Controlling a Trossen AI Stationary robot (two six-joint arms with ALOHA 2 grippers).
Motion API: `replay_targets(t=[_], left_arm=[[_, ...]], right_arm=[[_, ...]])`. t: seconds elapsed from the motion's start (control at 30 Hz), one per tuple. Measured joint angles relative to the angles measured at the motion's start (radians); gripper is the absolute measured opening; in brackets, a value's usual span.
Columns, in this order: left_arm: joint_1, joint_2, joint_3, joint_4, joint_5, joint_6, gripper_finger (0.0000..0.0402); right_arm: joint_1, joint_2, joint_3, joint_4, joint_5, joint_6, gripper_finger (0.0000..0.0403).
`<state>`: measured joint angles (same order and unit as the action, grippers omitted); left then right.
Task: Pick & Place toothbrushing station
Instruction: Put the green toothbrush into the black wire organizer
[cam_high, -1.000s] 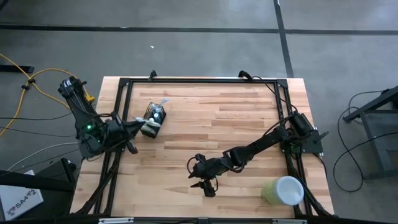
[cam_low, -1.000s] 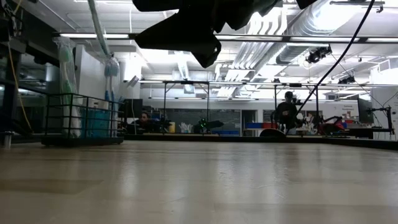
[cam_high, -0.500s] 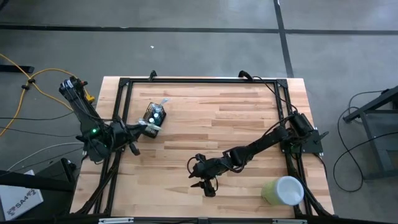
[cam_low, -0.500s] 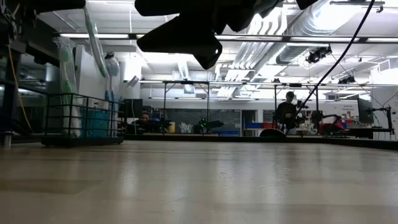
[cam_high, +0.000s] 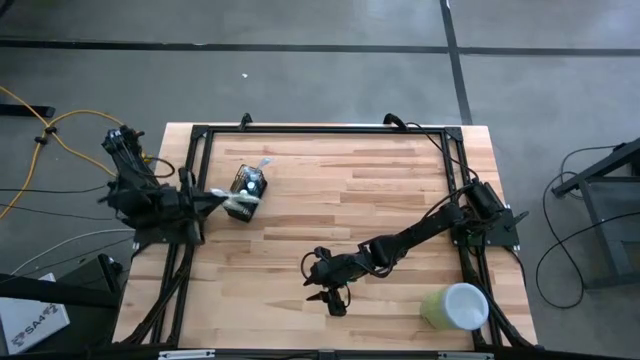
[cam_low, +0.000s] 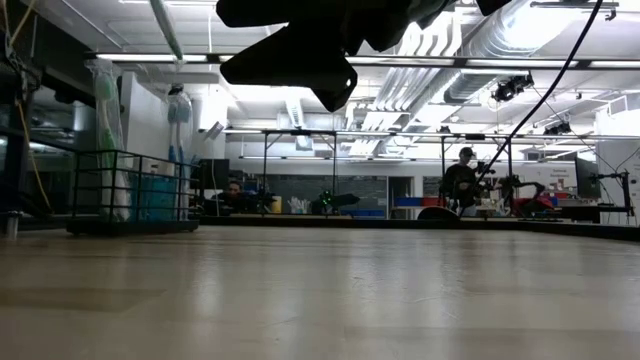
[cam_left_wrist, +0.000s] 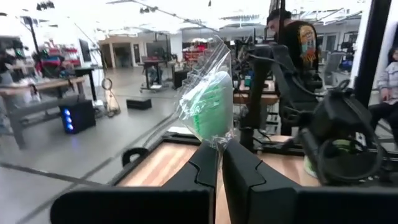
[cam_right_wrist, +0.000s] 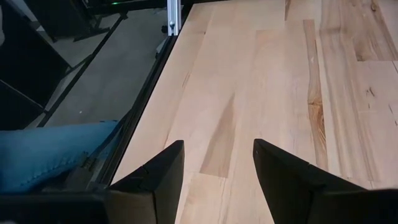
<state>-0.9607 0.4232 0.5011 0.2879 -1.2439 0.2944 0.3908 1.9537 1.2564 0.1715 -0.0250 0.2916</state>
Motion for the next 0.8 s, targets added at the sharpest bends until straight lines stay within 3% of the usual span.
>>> replay_targets(t=[0.13,0.27,0.33,0.5,0.6,0.8], left_arm=[[0.000,-0.089,0.000,-0.033,0.034,0.099,0.0002],[0.000,-0.179,0.000,-0.033,0.347,0.231,0.0002],[0.001,-0.210,0.000,-0.032,0.439,0.281,0.0002],[0.002,-0.241,0.001,-0.033,0.462,0.338,0.0001],[0.002,-0.240,0.012,-0.030,0.566,0.396,0.0001],[0.002,-0.166,0.127,-0.031,0.623,0.425,0.0001]], right_arm=[[0.000,0.000,0.000,0.001,0.006,0.000,0.0184],[0.000,0.000,0.000,0.001,0.030,0.000,0.0184],[-0.003,0.000,0.000,0.002,0.031,0.000,0.0184],[-0.007,0.000,0.000,0.004,0.040,0.000,0.0184],[-0.007,0.000,0.000,0.005,0.072,0.000,0.0184],[-0.008,0.000,0.000,0.004,0.105,0.000,0.0184]])
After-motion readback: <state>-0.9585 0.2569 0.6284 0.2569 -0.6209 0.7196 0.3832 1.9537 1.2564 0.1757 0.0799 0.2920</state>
